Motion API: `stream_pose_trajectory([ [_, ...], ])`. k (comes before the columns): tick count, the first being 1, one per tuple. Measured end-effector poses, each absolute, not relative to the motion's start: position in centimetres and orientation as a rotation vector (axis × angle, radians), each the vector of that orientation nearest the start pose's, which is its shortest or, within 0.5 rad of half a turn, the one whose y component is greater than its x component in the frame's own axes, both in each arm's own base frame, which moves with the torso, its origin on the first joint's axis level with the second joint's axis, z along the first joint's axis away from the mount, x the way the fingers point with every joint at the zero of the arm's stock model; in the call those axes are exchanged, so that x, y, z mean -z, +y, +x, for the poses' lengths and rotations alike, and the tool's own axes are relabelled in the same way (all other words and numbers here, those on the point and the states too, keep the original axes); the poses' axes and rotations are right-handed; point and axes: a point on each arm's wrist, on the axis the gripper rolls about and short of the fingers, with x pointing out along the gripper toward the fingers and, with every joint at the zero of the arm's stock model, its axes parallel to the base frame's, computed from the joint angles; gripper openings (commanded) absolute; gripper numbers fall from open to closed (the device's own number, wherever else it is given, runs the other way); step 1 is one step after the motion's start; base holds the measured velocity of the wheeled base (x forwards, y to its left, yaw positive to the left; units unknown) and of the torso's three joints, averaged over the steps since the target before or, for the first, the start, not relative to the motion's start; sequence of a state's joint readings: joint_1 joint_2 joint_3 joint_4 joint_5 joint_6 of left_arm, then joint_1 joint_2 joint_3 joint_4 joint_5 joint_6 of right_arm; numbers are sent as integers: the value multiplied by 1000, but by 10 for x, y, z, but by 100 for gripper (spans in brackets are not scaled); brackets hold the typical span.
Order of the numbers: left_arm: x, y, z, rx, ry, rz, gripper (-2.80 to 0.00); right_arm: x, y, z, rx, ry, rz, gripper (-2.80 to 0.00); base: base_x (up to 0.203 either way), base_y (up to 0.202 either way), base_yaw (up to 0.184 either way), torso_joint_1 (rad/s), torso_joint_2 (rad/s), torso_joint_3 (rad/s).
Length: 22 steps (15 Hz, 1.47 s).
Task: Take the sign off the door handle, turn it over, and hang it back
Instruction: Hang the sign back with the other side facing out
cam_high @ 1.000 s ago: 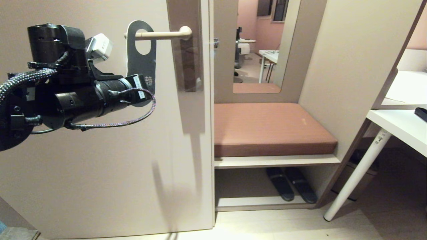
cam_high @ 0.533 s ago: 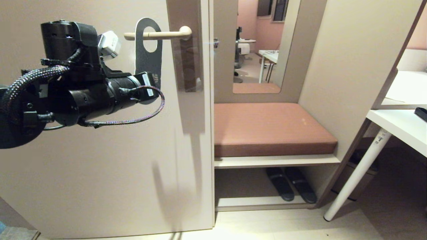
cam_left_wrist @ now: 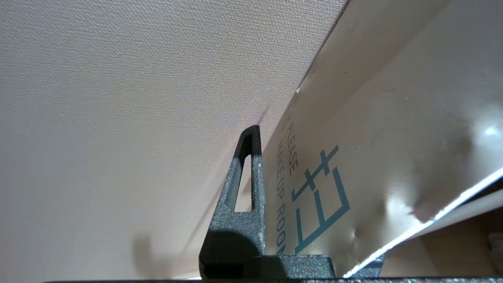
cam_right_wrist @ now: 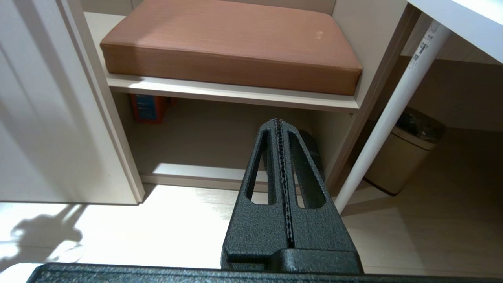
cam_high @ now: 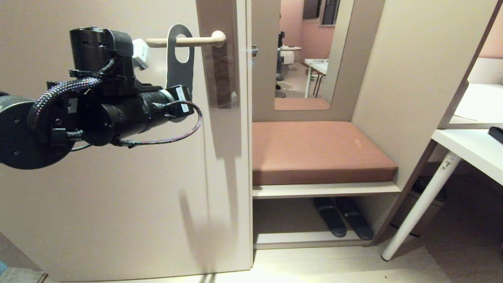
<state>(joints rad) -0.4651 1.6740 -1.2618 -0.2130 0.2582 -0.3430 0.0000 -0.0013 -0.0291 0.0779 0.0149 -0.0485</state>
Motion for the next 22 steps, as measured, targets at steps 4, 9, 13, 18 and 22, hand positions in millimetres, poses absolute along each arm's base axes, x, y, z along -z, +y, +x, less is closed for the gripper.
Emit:
stream_pose_trajectory([
  [4, -279, -149, 291, 176, 211, -280, -280, -76, 0, -25, -16, 47, -48, -280, 0, 0, 0, 0, 0, 0],
  [9, -277, -159, 296, 143, 204, -274, -280, -76, 0, -25, -16, 47, -48, -280, 0, 0, 0, 0, 0, 0],
  [13, -277, -167, 298, 103, 193, -288, -280, -76, 0, -25, -16, 47, -48, -280, 0, 0, 0, 0, 0, 0],
  [18, -277, -173, 296, 95, 193, -341, -280, -76, 0, -25, -16, 47, -48, -280, 0, 0, 0, 0, 0, 0],
  [22, -277, -181, 291, 83, 191, -373, -280, -76, 0, -25, -16, 47, -48, -280, 0, 0, 0, 0, 0, 0],
])
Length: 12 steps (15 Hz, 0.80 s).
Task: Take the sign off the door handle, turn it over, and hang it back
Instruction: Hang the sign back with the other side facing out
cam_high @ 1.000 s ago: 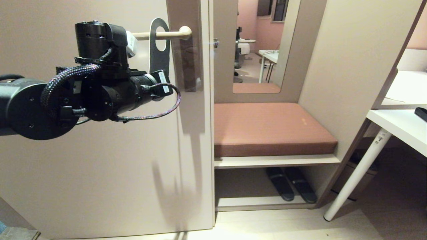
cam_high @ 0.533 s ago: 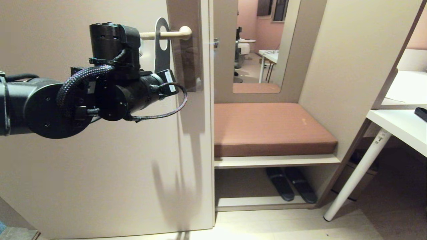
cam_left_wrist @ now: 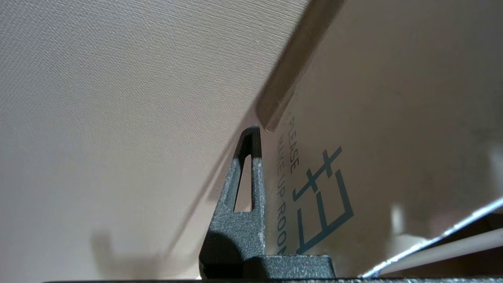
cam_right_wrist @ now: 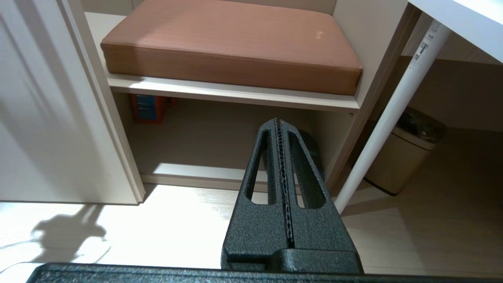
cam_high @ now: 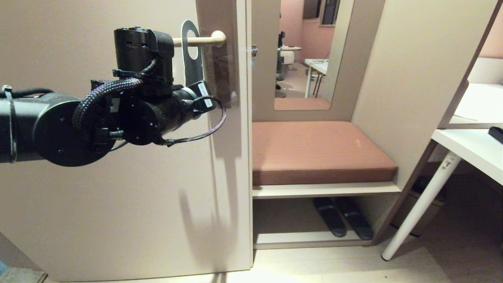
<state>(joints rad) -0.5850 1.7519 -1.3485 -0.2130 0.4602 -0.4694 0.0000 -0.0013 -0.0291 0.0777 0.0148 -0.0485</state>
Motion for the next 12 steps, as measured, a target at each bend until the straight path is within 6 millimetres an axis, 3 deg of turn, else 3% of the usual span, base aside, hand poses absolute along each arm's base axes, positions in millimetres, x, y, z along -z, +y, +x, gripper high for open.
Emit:
stream_pose_trajectory([
  [12, -281, -181, 280, 71, 178, -377, -280, -76, 0, -25, -15, 47, -48, -280, 0, 0, 0, 0, 0, 0],
])
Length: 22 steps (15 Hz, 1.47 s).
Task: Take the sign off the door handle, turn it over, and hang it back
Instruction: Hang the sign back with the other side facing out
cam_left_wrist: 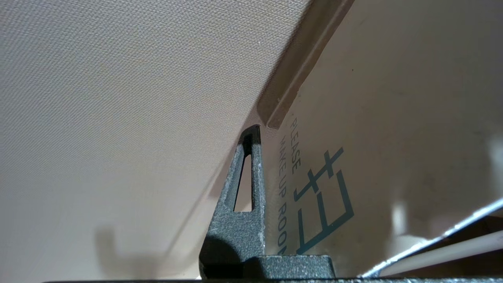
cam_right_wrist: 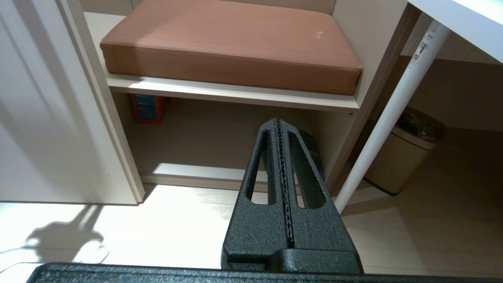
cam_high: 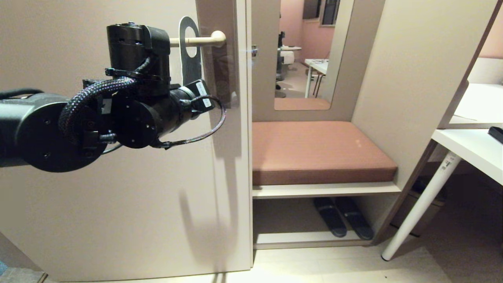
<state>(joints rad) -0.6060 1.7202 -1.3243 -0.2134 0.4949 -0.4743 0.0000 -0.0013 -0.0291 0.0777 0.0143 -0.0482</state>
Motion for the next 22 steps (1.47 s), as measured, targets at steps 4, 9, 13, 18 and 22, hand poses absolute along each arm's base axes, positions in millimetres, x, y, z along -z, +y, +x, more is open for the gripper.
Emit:
stream_pose_trajectory([
  [4, -280, -185, 278, 84, 183, -374, -280, -76, 0, -25, -16, 47, -48, -280, 0, 0, 0, 0, 0, 0],
  [9, -276, -193, 278, 97, 193, -367, -280, -76, 0, -25, -16, 47, -48, -280, 0, 0, 0, 0, 0, 0],
  [13, -273, -195, 279, 99, 199, -362, -280, -76, 0, -25, -15, 47, -48, -280, 0, 0, 0, 0, 0, 0],
  [18, -270, -199, 280, 102, 207, -357, -280, -76, 0, -25, -16, 47, -48, -280, 0, 0, 0, 0, 0, 0],
  [22, -266, -200, 282, 98, 221, -371, 0, -76, 0, -25, -16, 47, -48, -280, 0, 0, 0, 0, 0, 0],
])
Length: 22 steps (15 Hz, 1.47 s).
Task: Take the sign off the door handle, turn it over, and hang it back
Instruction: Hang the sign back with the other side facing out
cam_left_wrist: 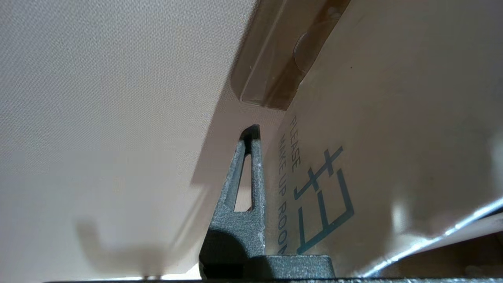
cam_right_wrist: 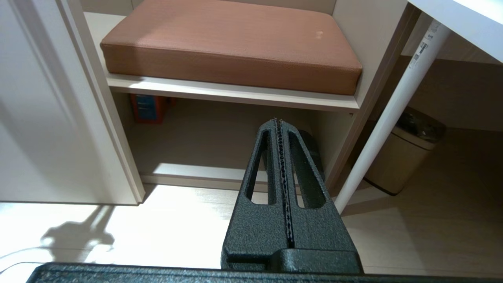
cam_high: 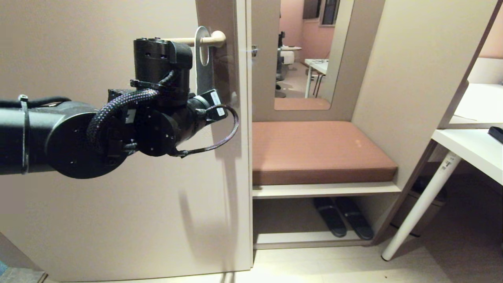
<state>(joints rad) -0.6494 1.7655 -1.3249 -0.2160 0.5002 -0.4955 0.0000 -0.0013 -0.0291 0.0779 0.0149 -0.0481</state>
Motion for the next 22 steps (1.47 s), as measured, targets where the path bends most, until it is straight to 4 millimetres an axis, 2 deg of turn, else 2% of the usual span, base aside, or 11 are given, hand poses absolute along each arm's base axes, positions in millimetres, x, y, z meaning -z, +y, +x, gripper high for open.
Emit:
stream_pose_trajectory([
  [8, -261, -204, 283, 100, 234, -361, 0, -76, 0, -25, -16, 47, -48, -280, 0, 0, 0, 0, 0, 0],
  [12, -260, -203, 275, 85, 233, -353, 0, -76, 0, -25, -16, 47, -49, -280, 0, 0, 0, 0, 0, 0],
  [18, -254, -182, 250, 53, 253, -330, 0, -76, 0, -25, -16, 47, -48, -280, 0, 0, 0, 0, 0, 0],
  [22, -263, -166, 237, 44, 226, -344, 0, -76, 0, -25, -16, 47, -48, -280, 0, 0, 0, 0, 0, 0],
])
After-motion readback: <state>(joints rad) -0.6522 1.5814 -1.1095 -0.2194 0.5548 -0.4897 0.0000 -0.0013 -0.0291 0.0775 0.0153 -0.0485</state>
